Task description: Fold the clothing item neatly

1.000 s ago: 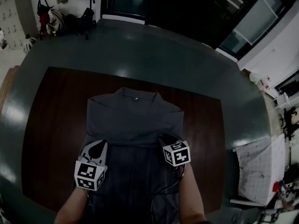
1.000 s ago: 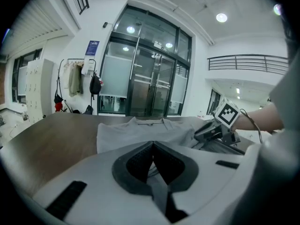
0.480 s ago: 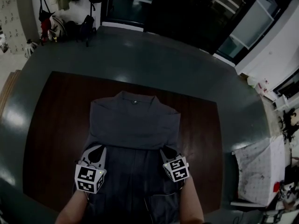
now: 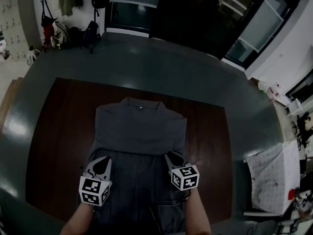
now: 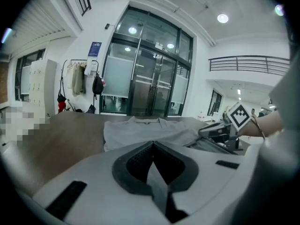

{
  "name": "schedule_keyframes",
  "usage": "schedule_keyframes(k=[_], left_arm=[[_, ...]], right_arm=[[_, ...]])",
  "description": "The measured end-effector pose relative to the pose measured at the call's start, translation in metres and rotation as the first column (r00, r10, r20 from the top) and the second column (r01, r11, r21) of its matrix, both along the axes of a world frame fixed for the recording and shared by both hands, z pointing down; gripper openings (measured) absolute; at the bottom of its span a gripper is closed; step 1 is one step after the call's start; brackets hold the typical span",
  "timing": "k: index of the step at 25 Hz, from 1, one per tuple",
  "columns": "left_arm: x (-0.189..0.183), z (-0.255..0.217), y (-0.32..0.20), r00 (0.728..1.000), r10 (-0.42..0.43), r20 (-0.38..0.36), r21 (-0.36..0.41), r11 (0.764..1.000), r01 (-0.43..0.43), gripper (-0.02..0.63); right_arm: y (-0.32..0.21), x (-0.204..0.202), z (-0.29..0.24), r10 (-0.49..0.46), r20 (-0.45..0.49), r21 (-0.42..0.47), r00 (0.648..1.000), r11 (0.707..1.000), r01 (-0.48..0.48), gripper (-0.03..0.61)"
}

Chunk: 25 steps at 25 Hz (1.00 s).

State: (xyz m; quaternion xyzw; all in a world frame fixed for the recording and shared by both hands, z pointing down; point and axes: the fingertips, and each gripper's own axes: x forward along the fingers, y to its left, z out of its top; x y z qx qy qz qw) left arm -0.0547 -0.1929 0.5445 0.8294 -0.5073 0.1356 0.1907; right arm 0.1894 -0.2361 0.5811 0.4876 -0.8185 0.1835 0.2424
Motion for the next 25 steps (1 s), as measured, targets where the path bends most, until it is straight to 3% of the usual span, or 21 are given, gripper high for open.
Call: schedule_keyframes(k=[4, 8, 12, 15, 18, 21, 25], left_arm=[[-0.001, -0.01, 0.009, 1.0, -0.012, -0.006, 0.018, 1.0, 0.012, 0.009], [-0.009, -0.025, 0.02, 1.0, -0.025, 0.008, 0.043, 0.999, 0.025, 0.009], [-0.023, -0.044, 0.034, 0.998, -0.061, 0.002, 0.07, 0.996, 0.061, 0.009], [-0.027, -0.056, 0.052, 0.996, -0.087, -0.006, 0.089, 0.992, 0.087, 0.009], [-0.027, -0.073, 0.071, 0.993, -0.114, -0.025, 0.126, 0.985, 0.116, 0.009], [-0.022, -0.099, 0.093, 0.991, -0.125, -0.04, 0.208, 0.969, 0.13, 0.009], [-0.012, -0.138, 0.124, 0.991, -0.123, -0.048, 0.307, 0.943, 0.131, 0.009]], right_arm=[[-0.017, -0.014, 0.014, 0.029, -0.054, -0.046, 0.998, 0.998, -0.032, 0.049], [0.0, 0.012, 0.035, 0.116, -0.103, -0.162, 0.988, 0.978, -0.132, 0.049], [0.027, 0.035, 0.03, 0.179, -0.124, -0.168, 0.976, 0.966, -0.198, 0.049], [0.045, 0.035, -0.004, 0.231, -0.021, -0.077, 0.973, 0.97, -0.232, 0.044], [0.062, 0.025, -0.055, 0.238, 0.126, 0.077, 0.963, 0.966, -0.249, -0.009], [0.085, 0.001, -0.106, 0.111, 0.275, 0.204, 0.955, 0.964, -0.17, -0.009], [0.123, -0.018, -0.168, -0.03, 0.344, 0.351, 0.938, 0.931, -0.099, -0.009]])
